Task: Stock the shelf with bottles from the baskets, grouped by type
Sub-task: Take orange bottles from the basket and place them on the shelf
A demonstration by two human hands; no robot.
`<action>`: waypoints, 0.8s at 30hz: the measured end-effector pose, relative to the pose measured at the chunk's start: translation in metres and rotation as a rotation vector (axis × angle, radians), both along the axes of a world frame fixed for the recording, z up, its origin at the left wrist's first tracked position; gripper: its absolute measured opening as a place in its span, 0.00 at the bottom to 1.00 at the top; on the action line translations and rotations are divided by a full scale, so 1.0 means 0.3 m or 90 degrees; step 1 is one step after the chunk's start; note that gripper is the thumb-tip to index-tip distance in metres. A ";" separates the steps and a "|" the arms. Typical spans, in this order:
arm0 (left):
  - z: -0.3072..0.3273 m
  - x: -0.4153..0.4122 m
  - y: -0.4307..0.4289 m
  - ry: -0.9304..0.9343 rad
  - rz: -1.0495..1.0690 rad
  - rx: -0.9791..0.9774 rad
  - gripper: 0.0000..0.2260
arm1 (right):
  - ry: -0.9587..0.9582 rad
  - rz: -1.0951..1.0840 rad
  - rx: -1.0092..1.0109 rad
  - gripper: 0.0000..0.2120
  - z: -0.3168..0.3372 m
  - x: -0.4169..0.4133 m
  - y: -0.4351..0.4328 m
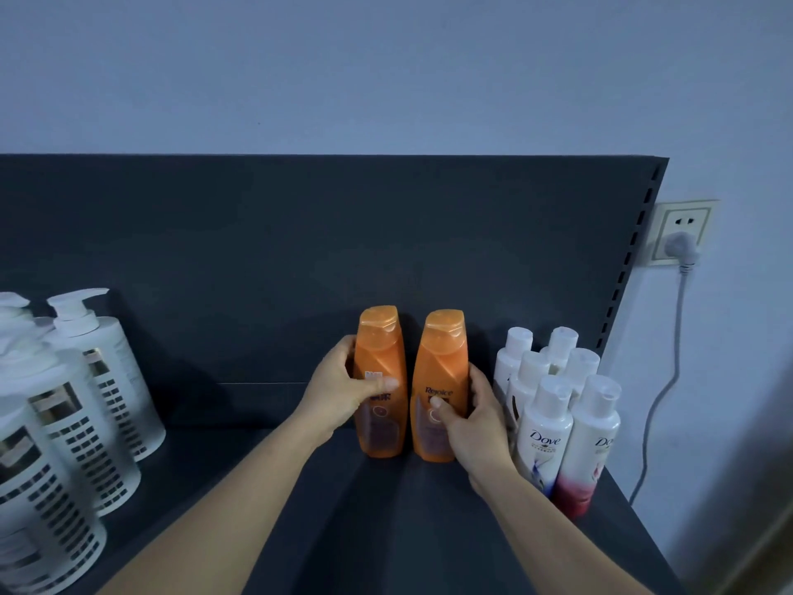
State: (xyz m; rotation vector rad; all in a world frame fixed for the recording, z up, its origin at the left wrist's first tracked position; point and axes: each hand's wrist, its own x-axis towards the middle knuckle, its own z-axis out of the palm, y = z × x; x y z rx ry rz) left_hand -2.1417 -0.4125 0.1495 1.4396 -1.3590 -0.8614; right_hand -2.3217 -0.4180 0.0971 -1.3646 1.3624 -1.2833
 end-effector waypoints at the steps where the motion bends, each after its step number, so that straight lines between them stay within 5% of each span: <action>1: -0.020 0.004 0.003 -0.039 0.007 0.009 0.25 | 0.007 0.004 -0.002 0.29 0.001 -0.001 0.002; 8: -0.076 0.011 0.002 -0.157 0.073 -0.037 0.18 | 0.183 -0.073 0.006 0.34 -0.033 0.010 0.008; 17: -0.078 0.002 -0.020 -0.232 0.087 -0.056 0.16 | 0.195 -0.087 0.002 0.28 -0.035 0.033 -0.007; 24: -0.065 0.020 0.036 -0.348 0.089 -0.019 0.31 | 0.233 -0.160 -0.062 0.35 -0.010 0.051 0.051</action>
